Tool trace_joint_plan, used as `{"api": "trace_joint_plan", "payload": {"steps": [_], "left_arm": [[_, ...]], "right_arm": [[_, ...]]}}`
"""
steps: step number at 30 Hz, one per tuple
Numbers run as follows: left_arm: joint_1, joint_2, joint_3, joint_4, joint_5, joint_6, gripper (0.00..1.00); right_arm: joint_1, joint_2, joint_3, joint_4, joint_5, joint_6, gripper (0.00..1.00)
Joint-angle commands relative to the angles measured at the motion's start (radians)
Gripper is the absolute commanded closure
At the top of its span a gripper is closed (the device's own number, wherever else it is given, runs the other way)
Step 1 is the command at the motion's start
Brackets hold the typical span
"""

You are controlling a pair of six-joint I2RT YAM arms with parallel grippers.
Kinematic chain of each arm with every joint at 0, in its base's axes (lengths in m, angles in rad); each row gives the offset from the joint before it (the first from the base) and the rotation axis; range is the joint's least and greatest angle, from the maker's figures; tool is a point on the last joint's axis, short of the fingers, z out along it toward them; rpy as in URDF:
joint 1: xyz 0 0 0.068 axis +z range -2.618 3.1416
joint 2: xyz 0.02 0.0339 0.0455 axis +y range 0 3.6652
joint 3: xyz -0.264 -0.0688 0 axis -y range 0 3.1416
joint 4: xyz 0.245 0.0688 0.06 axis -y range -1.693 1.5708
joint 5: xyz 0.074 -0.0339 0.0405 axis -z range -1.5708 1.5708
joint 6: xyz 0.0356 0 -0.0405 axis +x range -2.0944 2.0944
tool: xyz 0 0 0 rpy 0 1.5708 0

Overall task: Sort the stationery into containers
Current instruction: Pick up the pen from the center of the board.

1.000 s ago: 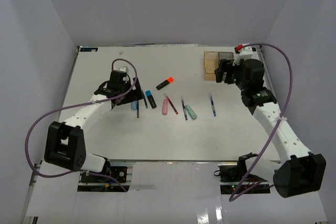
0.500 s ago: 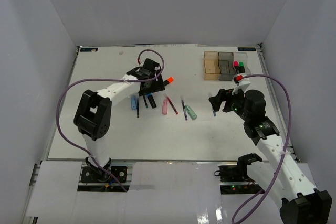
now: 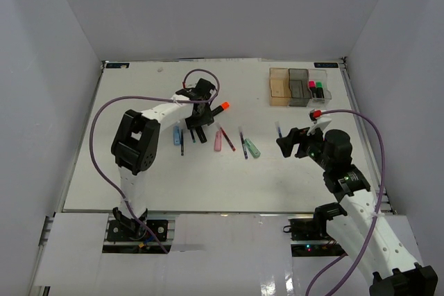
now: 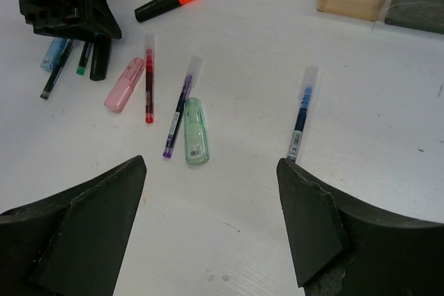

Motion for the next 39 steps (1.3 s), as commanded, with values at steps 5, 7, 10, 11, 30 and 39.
{"api": "trace_joint_plan", "payload": {"steps": [5,7,10,11,30,39], "left_arm": [[0.000,0.036,0.068,-0.041,-0.028,-0.020,0.37],[0.000,0.044,0.076,-0.047,-0.028,-0.021,0.37],[0.000,0.058,0.080,-0.051,-0.028,-0.026,0.37],[0.000,0.067,0.083,-0.051,-0.028,-0.027,0.38],[-0.023,-0.286,-0.154,0.354,0.296,-0.061,0.73],[-0.066,-0.475,-0.277,0.574,0.380,-0.129,0.74]], "right_arm": [[0.006,-0.023,-0.008,0.017,-0.010,-0.003,0.17],[0.005,-0.026,-0.013,0.017,-0.006,-0.004,0.17],[0.005,-0.027,-0.014,0.020,-0.005,-0.007,0.17],[0.006,-0.027,-0.016,0.020,-0.005,-0.009,0.17],[0.092,0.183,0.103,0.213,-0.164,0.103,0.19],[0.281,0.440,0.278,0.284,-0.091,0.129,0.21]]}}
